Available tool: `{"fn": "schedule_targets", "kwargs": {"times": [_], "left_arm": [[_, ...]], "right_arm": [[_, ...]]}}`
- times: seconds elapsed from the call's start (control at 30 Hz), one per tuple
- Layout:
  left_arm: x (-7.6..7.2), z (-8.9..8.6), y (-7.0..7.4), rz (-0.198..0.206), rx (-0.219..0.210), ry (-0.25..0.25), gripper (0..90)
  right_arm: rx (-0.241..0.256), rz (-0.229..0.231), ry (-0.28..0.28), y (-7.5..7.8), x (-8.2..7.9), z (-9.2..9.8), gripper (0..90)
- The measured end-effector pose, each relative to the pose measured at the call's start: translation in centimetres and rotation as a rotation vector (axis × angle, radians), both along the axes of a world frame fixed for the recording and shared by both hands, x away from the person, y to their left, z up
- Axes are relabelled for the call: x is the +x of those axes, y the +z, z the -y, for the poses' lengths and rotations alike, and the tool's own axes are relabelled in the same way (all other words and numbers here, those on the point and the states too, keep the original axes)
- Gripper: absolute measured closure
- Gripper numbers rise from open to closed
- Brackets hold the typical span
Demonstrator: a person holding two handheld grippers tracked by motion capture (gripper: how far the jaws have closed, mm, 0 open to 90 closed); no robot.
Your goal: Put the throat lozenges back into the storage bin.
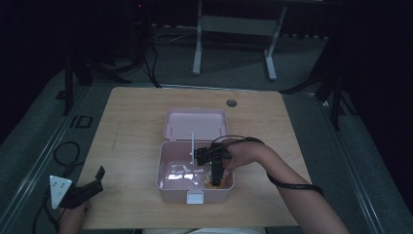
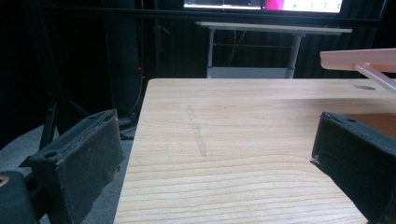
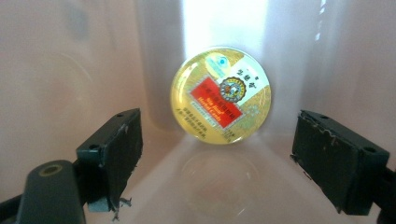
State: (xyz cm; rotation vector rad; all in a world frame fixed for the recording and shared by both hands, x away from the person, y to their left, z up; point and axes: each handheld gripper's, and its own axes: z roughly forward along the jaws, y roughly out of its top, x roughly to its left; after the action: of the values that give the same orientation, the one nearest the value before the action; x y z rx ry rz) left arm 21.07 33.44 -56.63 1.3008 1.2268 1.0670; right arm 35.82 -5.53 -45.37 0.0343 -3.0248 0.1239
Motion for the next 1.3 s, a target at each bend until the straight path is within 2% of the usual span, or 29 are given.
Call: {"fn": "schedule_targets", "kwargs": {"times": [0.13, 0.2, 0.33, 0.43, 0.57, 0.67, 0.8, 0.93, 1.07, 1.2, 1.3], "left_arm": [[0.0, 0.0, 0.0, 0.001, 0.001, 0.001, 2.4], [0.0, 0.0, 0.0, 0.001, 0.002, 0.001, 2.4], [-0.1, 0.0, 0.0, 0.003, 0.003, 0.001, 2.4], [0.0, 0.0, 0.0, 0.003, 0.003, 0.001, 2.4], [0.0, 0.0, 0.0, 0.002, 0.001, 0.003, 2.4], [0.0, 0.0, 0.0, 0.001, 0.004, 0.003, 2.4], [0.0, 0.0, 0.0, 0.001, 0.005, 0.004, 2.4], [0.0, 0.0, 0.0, 0.001, 0.006, 0.004, 2.4], [0.0, 0.0, 0.0, 0.002, 0.006, 0.003, 2.4], [0.0, 0.0, 0.0, 0.002, 0.006, 0.002, 2.4], [0.0, 0.0, 0.0, 0.002, 0.005, 0.002, 2.4]], "right_arm": [[0.052, -0.004, -0.008, 2.4, 0.0, 0.5, 11.9], [0.074, 0.027, -0.008, 3.5, -0.2, 0.9, 11.9], [0.137, 0.043, -0.033, 5.8, -0.2, 2.0, 12.0], [0.167, 0.069, -0.046, 7.2, -0.1, 3.4, 12.2], [0.200, 0.103, -0.085, 8.5, 0.1, 5.5, 13.0], [0.213, 0.110, -0.112, 9.0, 0.4, 7.2, 12.9], [0.231, 0.119, -0.155, 8.9, 0.9, 9.3, 12.9], [0.251, 0.124, -0.191, 7.8, 1.3, 11.1, 12.9], [0.272, 0.137, -0.222, 5.9, 1.6, 12.6, 12.9], [0.327, 0.163, -0.254, 3.6, 1.7, 14.0, 12.9], [0.359, 0.149, -0.299, 1.8, 1.9, 15.0, 12.9]]}}
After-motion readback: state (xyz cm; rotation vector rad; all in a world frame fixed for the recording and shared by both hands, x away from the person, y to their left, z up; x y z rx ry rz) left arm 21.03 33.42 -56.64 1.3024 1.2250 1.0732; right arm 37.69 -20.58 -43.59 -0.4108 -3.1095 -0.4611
